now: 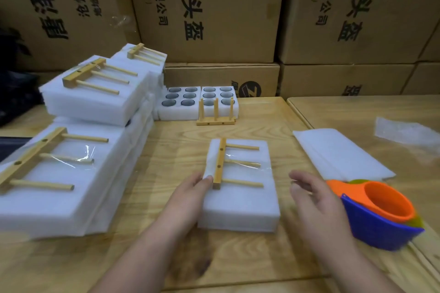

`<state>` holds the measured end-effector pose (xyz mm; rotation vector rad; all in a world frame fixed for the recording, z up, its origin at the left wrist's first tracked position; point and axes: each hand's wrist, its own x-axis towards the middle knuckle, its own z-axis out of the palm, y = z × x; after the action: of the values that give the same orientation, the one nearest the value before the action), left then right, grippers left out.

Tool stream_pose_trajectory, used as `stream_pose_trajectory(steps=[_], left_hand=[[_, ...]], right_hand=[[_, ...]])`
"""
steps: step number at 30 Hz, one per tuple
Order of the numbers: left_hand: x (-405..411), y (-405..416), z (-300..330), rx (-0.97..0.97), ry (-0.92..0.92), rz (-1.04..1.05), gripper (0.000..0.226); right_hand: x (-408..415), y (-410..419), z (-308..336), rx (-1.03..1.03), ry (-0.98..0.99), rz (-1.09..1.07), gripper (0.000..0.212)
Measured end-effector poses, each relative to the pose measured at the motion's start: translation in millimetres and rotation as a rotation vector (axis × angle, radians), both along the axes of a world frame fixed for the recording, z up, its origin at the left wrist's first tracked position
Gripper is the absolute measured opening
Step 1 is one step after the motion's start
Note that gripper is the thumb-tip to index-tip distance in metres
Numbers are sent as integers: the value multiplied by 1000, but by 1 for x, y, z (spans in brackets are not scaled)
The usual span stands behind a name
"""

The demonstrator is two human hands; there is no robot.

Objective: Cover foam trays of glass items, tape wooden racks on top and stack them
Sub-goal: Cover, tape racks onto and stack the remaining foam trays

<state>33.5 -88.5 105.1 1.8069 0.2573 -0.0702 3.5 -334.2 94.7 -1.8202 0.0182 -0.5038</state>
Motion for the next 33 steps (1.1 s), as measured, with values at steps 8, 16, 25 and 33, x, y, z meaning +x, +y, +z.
stream_pose_trajectory(steps=[8, 16, 25, 33], left_hand=[[-22, 5, 9, 26, 8, -28, 46], [-73, 29, 40, -97, -161, 21, 24], [-123, 108, 118, 161, -595, 312, 54], [-122, 191, 122, 168, -682, 507, 48]], right_hand=[[28, 43, -13, 370, 354, -10, 21], [-6, 73, 21, 618, 264, 140, 28], [-20, 171, 87, 631, 18, 670, 39], [-21, 253, 104, 428, -31, 838, 37]])
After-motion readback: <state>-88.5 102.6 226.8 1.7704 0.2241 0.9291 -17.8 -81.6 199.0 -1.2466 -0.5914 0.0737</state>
